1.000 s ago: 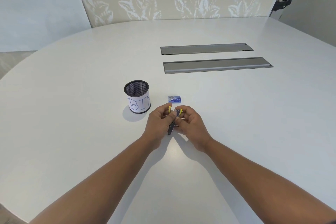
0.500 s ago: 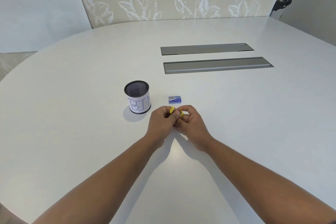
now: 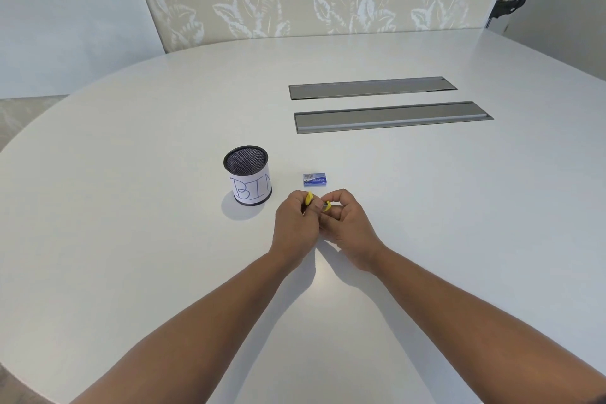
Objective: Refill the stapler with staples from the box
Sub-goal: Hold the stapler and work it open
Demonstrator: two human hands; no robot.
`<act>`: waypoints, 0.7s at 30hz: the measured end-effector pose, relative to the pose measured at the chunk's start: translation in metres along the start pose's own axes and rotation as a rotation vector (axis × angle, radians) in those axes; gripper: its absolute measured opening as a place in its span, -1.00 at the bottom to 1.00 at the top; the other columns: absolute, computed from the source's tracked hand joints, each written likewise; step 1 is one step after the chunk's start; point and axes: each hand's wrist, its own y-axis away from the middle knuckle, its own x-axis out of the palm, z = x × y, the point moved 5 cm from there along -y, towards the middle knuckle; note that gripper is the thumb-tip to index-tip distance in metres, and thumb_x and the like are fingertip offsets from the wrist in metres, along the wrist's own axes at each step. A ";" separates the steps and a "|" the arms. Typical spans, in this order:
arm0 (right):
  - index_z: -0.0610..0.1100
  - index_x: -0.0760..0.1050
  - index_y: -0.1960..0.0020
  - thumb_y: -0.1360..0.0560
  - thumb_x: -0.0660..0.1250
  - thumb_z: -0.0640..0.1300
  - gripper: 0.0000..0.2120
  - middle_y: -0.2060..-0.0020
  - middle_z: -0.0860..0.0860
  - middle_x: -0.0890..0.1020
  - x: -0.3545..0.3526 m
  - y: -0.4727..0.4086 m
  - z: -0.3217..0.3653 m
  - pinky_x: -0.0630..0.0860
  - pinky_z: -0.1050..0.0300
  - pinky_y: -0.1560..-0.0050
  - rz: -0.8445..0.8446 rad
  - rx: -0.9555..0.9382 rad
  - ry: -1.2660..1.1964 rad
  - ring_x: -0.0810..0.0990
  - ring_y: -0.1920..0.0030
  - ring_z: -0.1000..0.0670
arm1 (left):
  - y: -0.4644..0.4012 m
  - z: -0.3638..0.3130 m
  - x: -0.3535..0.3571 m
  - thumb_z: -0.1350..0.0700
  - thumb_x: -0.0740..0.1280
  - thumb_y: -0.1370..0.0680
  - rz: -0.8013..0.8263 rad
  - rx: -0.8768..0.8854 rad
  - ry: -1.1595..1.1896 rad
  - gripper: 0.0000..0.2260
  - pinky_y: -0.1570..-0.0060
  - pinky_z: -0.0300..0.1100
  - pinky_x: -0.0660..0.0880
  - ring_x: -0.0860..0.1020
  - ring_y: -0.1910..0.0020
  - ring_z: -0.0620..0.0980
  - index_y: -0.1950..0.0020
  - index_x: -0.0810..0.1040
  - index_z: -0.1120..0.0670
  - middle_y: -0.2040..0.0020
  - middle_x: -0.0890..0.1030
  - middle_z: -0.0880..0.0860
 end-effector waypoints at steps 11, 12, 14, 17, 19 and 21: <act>-0.17 0.41 -0.14 -0.60 0.34 -0.28 -0.84 0.19 -0.15 0.69 -0.002 -0.003 -0.002 0.57 0.16 0.24 0.025 -0.021 0.005 0.62 0.33 0.01 | 0.006 -0.002 0.005 0.14 0.27 -0.63 -0.065 0.036 -0.025 -0.85 0.29 -0.30 0.45 0.48 0.32 -0.17 0.15 0.46 0.07 0.29 0.56 -0.12; -0.16 0.42 -0.14 -0.59 0.35 -0.27 -0.84 0.20 -0.14 0.70 -0.002 -0.003 -0.002 0.57 0.17 0.25 0.027 -0.023 0.007 0.62 0.33 0.02 | 0.006 -0.002 0.005 0.15 0.27 -0.63 -0.069 0.039 -0.030 -0.84 0.29 -0.27 0.43 0.47 0.31 -0.14 0.16 0.45 0.06 0.28 0.55 -0.10; -0.15 0.42 -0.13 -0.58 0.35 -0.26 -0.83 0.20 -0.13 0.69 -0.003 -0.003 -0.003 0.56 0.17 0.26 0.026 -0.022 0.005 0.60 0.34 0.02 | 0.007 -0.003 0.006 0.15 0.26 -0.64 -0.073 0.040 -0.029 -0.82 0.28 -0.26 0.42 0.46 0.30 -0.12 0.18 0.43 0.03 0.26 0.54 -0.07; -0.10 0.44 -0.12 -0.56 0.35 -0.26 -0.82 0.19 -0.14 0.69 -0.003 -0.004 -0.004 0.55 0.11 0.21 0.024 -0.011 0.013 0.58 0.32 -0.02 | 0.007 -0.006 0.007 0.14 0.25 -0.65 -0.075 0.026 -0.037 -0.83 0.22 -0.17 0.47 0.51 0.24 -0.04 0.15 0.43 0.04 0.21 0.59 -0.03; -0.08 0.45 -0.11 -0.54 0.36 -0.24 -0.81 0.18 -0.15 0.68 -0.002 -0.004 -0.005 0.52 0.07 0.18 0.020 -0.003 0.017 0.56 0.31 -0.04 | 0.008 -0.006 0.007 0.14 0.25 -0.65 -0.084 0.019 -0.039 -0.84 0.18 -0.14 0.49 0.53 0.21 -0.02 0.14 0.44 0.05 0.19 0.61 -0.01; -0.10 0.45 -0.12 -0.54 0.35 -0.25 -0.81 0.19 -0.15 0.67 -0.003 -0.005 -0.005 0.50 0.09 0.21 0.013 -0.002 0.025 0.54 0.33 -0.02 | 0.008 -0.008 0.008 0.14 0.25 -0.65 -0.091 0.021 -0.044 -0.85 0.15 -0.09 0.50 0.53 0.19 0.01 0.13 0.44 0.06 0.17 0.61 0.02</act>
